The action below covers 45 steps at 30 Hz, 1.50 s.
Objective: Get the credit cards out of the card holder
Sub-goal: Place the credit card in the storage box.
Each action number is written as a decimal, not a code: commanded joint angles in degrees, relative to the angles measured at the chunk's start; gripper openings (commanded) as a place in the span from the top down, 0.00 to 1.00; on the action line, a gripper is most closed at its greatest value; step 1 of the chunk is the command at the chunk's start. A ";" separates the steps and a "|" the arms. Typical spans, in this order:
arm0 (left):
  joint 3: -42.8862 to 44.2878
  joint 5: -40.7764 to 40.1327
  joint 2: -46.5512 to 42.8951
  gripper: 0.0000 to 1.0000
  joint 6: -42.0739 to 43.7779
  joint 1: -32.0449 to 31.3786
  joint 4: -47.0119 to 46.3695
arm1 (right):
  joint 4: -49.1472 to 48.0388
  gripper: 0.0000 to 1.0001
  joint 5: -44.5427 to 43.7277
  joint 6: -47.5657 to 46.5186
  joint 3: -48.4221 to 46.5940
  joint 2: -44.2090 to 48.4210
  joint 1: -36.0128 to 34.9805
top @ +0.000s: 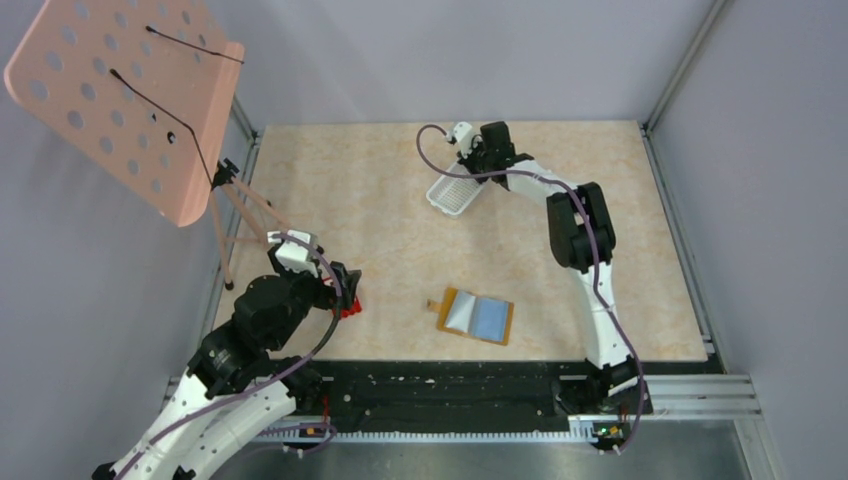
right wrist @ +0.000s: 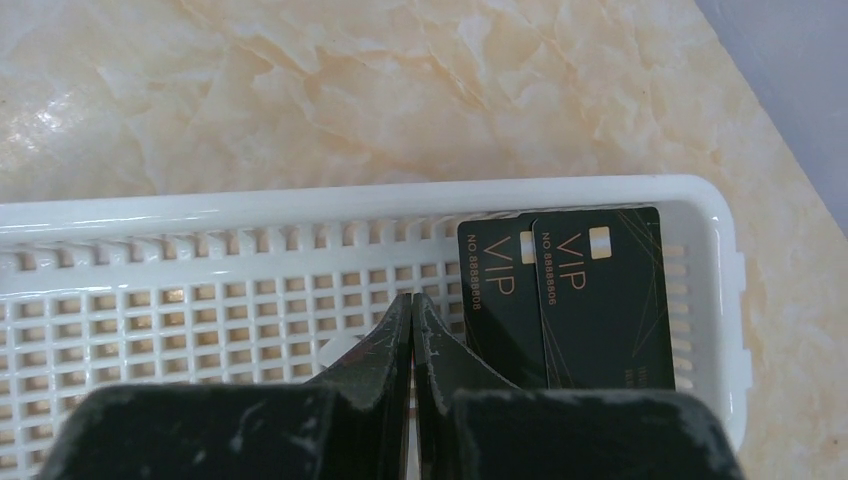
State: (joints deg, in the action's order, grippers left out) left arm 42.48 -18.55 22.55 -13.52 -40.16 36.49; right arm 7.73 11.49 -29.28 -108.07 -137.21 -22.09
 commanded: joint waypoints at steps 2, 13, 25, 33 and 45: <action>-0.08 -0.29 -0.91 0.06 0.68 0.26 -2.48 | -0.26 1.00 -4.29 -0.92 -4.09 -1.13 -0.98; -0.17 -0.09 -1.45 0.06 0.69 0.26 -2.54 | 0.11 1.00 -8.61 -1.05 -7.62 -3.17 -0.99; -0.20 -0.28 -1.27 0.06 0.76 0.26 -2.65 | 0.07 1.00 -10.37 -1.39 -9.43 -4.79 -0.95; -0.20 -0.46 -1.30 0.06 0.77 0.26 -2.56 | 0.00 1.00 -11.22 -1.75 -9.47 -5.09 -1.03; -0.20 -0.43 -1.34 0.06 0.71 0.26 -2.56 | -2.90 1.00 -5.77 -1.99 -5.55 -0.36 -1.08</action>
State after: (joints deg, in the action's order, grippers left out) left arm 42.48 -18.55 21.71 -13.50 -40.16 36.42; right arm 6.83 3.57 -30.52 -114.08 -140.99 -22.41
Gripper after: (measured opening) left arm 0.942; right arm 0.003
